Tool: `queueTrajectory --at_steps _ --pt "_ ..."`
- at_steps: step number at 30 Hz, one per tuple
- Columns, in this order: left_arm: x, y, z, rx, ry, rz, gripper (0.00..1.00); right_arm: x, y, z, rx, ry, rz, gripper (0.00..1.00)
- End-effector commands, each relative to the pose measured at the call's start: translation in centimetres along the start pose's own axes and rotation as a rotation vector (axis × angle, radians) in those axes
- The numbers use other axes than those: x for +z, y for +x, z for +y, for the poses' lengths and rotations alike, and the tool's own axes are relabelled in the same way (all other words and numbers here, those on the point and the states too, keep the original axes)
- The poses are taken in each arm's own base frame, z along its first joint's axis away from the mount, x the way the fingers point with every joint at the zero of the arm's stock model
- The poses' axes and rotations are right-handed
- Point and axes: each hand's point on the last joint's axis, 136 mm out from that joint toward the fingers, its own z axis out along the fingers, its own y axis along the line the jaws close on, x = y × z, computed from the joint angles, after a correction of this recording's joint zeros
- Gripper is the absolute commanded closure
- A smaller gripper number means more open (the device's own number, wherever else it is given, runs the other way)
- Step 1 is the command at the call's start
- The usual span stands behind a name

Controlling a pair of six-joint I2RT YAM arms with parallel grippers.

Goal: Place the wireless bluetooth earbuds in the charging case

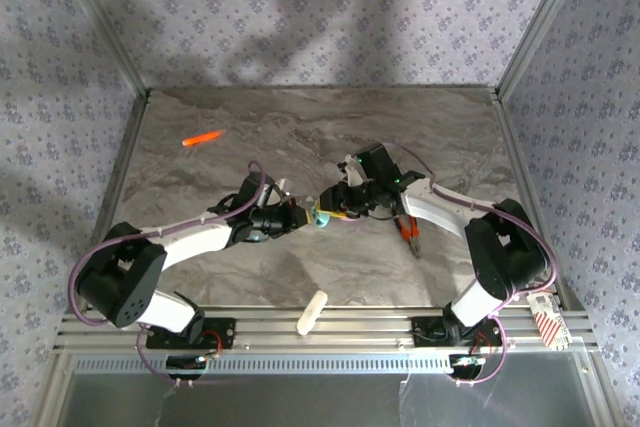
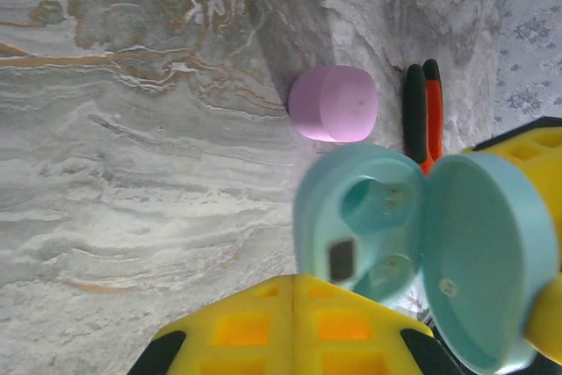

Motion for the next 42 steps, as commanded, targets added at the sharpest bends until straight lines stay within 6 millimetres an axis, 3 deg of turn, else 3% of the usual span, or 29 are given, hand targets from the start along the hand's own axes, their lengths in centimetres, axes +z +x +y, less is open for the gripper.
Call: queueTrajectory --at_steps 1,13,32,42 --pt "-1.0 -0.9 -0.3 0.013 0.002 -0.025 1.00 -0.6 0.3 0.2 0.003 -0.022 0.000 0.61" --pt "-3.5 -1.9 0.5 -0.001 -0.006 -0.063 1.00 1.6 -0.1 -0.5 0.039 -0.064 0.026 0.60" --pt "-0.8 -1.4 3.3 -0.052 -0.041 0.001 1.00 6.7 -1.1 0.4 0.113 -0.205 0.093 0.60" --pt "0.5 -1.4 4.1 -0.071 -0.042 0.019 1.00 8.3 -0.8 -0.5 0.150 -0.208 0.116 0.55"
